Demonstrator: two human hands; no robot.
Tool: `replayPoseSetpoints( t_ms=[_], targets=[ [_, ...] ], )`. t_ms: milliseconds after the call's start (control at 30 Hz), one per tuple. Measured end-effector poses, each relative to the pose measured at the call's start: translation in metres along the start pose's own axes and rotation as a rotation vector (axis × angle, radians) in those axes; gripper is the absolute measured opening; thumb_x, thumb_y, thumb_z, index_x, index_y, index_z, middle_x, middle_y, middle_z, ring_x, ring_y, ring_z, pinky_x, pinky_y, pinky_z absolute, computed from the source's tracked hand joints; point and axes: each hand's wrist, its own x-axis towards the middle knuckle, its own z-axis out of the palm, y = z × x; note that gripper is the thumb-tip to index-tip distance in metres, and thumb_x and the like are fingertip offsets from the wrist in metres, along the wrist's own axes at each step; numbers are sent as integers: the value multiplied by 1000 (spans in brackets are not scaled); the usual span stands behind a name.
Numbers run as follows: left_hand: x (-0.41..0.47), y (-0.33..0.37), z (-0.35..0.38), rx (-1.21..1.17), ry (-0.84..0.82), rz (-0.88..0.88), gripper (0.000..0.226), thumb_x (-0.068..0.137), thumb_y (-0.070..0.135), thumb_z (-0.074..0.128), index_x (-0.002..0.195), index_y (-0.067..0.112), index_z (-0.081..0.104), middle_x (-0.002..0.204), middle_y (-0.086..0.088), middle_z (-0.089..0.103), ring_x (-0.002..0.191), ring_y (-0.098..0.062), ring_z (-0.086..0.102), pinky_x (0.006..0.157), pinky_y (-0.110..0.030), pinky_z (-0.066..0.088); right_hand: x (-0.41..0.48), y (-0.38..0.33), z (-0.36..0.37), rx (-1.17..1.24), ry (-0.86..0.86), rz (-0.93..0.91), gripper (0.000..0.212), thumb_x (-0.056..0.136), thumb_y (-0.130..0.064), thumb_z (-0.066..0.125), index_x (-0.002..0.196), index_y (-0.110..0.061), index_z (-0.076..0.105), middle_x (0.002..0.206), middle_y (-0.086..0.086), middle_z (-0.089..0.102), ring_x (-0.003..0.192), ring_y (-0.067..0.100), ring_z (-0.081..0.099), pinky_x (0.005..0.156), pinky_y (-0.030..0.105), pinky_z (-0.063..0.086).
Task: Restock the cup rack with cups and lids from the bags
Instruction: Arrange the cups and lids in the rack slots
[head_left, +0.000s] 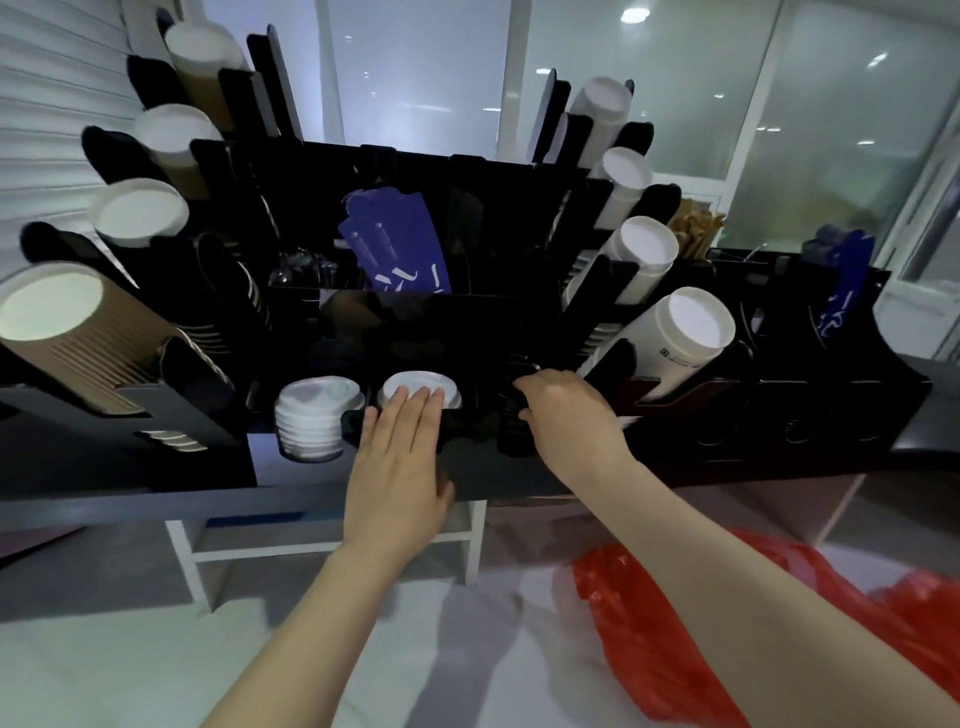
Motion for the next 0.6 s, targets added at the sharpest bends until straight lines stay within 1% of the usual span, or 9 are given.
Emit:
replayPoseSetpoints(
  t_ms=[100,167,267,367,400,467,533,600],
  targets=[
    [0,0,-1,-9,-9,-2,86,63,11,78,140,1,40,141,-15,45,136,-35,35,112,-47,15,0,-2,-5,58,11,40,28,93,-3,54,119,-9,61,115,6,61,108,23,54,86,33,49],
    [0,0,-1,-3,-12,4,85,64,11,77,140,1,40,142,-15,45,136,-35,35,112,-46,14,1,-4,-8,52,-51,68,27,93,-3,55,117,-9,63,115,7,62,106,24,56,85,35,51],
    [-1,-1,-3,-1,-14,5,84,64,9,75,140,1,40,142,-15,45,136,-34,35,112,-46,15,7,-6,-15,41,-136,125,28,88,0,59,112,-11,65,105,8,66,94,26,62,75,35,56],
    [-1,-1,-3,-27,-22,-1,85,67,11,73,142,3,36,145,-13,41,139,-33,30,114,-43,9,10,-6,-18,22,-151,104,27,88,0,60,111,-12,64,99,8,65,88,26,62,66,32,53],
    [-2,-1,-3,-37,-23,-3,85,69,12,72,144,5,33,147,-12,38,141,-31,27,114,-41,5,9,-6,-18,10,-151,87,26,89,-1,60,112,-12,64,101,7,64,88,25,62,66,31,53],
    [-2,-2,-3,-49,-25,-2,86,73,16,69,147,8,27,151,-9,32,144,-27,18,115,-37,-4,6,-6,-16,7,-140,70,25,91,-2,57,113,-11,63,105,7,63,91,24,62,72,33,54],
    [-3,-3,-3,-56,-28,-1,86,74,17,67,148,9,25,152,-7,29,144,-25,15,114,-35,-7,3,-6,-14,17,-110,70,25,91,-1,56,114,-10,62,108,7,62,95,24,61,76,34,54],
    [-2,-2,-4,-65,-34,-2,85,75,18,66,148,10,25,152,-7,29,145,-25,14,114,-34,-8,1,-6,-13,24,-60,70,26,91,0,56,115,-10,61,109,8,61,99,24,59,79,32,53]
  ],
)
